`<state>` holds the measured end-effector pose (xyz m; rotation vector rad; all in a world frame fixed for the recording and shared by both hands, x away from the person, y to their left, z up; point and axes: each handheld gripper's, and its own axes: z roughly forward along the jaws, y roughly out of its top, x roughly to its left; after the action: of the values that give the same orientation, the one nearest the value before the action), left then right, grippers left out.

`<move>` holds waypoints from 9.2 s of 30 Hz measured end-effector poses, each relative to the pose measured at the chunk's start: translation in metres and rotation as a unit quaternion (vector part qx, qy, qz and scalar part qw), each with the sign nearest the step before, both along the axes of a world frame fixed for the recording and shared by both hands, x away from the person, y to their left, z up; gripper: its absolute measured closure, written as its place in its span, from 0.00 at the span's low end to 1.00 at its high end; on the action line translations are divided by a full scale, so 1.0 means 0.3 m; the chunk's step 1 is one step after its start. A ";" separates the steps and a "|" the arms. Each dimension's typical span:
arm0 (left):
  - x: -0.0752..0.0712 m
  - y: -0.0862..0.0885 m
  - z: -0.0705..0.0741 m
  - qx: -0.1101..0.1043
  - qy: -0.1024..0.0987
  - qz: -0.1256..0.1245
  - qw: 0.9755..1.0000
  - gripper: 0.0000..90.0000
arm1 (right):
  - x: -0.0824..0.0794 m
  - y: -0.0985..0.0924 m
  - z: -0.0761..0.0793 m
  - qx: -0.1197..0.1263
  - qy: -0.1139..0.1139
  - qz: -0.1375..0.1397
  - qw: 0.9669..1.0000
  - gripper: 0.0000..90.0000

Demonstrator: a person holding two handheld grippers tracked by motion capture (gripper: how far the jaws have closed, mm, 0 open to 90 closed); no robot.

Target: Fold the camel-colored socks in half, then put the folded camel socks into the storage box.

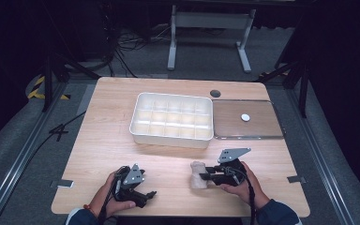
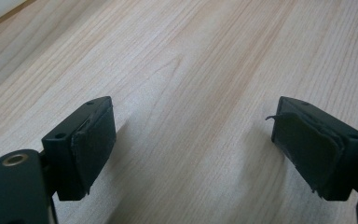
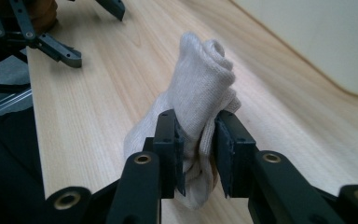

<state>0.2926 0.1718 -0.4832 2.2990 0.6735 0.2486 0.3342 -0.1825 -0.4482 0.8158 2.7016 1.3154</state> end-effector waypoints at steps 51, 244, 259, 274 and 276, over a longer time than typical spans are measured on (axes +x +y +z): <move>0.009 -0.007 -0.001 0.000 0.001 0.000 1.000 0.14 | 0.033 -0.097 0.110 0.028 -0.121 -0.089 0.988 0.80; 0.011 -0.011 -0.002 -0.001 0.003 0.001 1.000 0.13 | 0.470 0.266 0.133 -0.142 -0.047 -0.048 0.988 0.85; 0.012 -0.011 -0.002 0.000 0.002 0.000 1.000 0.13 | 0.484 0.308 0.126 -0.220 -0.042 -0.009 0.975 0.89; 0.012 -0.012 -0.001 0.000 0.002 0.001 1.000 0.13 | 0.517 0.331 0.099 -0.252 -0.005 0.006 0.968 0.91; 0.012 -0.012 -0.001 0.000 0.002 0.002 1.000 0.13 | 0.518 0.333 0.099 -0.254 -0.003 0.007 0.967 0.91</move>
<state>0.2962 0.1681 -0.4835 2.2993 0.6798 0.2456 0.4895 -0.0826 -0.4184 0.7247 2.8358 0.5654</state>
